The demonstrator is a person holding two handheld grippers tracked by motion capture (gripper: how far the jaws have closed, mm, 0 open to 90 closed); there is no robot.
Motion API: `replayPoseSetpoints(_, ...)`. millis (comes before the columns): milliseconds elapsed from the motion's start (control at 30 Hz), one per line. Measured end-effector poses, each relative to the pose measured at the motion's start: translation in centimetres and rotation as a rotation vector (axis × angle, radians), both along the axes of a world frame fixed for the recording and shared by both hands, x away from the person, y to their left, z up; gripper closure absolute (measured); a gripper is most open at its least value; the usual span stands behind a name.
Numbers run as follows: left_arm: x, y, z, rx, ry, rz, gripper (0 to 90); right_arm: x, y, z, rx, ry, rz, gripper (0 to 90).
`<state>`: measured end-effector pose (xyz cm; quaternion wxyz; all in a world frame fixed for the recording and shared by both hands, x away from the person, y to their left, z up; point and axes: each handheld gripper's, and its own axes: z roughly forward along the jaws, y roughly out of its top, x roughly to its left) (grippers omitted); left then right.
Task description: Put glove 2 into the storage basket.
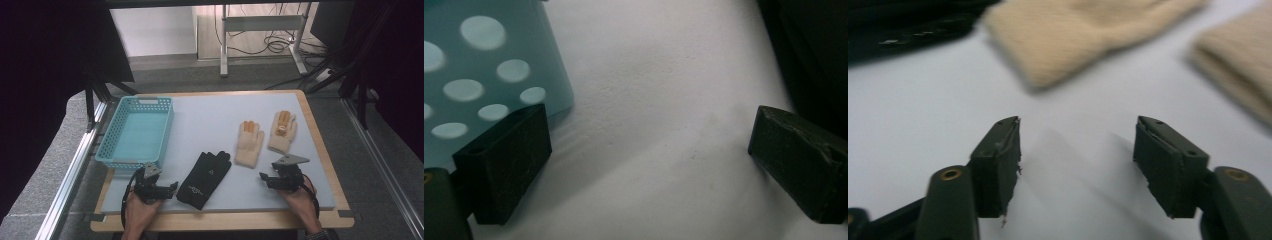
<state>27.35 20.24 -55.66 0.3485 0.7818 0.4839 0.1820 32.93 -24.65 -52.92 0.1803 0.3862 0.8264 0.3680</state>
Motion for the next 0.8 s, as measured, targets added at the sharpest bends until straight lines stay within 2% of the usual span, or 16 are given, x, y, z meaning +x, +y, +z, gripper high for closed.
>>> replayPoseSetpoints(133,0.0,0.1,0.1,0.002,0.007,-0.012,3.6,0.5,-1.1,-0.1,-0.014,-0.007,-0.043,27.2)
replayPoseSetpoints(300,-0.1,0.3,0.5,0.012,0.026,-0.038,6.3,0.6,-1.0,-0.2,-0.035,-0.012,-0.039,25.1)
replayPoseSetpoints(467,-1.1,0.5,1.0,-0.017,0.038,-0.062,8.0,0.6,-1.0,-0.2,-0.032,-0.012,-0.04,25.0)
replayPoseSetpoints(633,-1.8,0.4,2.6,-0.003,0.011,-0.056,9.3,0.6,-1.0,-0.2,-0.032,-0.013,-0.041,24.9)
replayPoseSetpoints(800,-2.1,-0.8,4.5,-0.006,0.005,-0.084,9.0,0.6,-1.0,-0.2,-0.032,-0.014,-0.041,24.9)
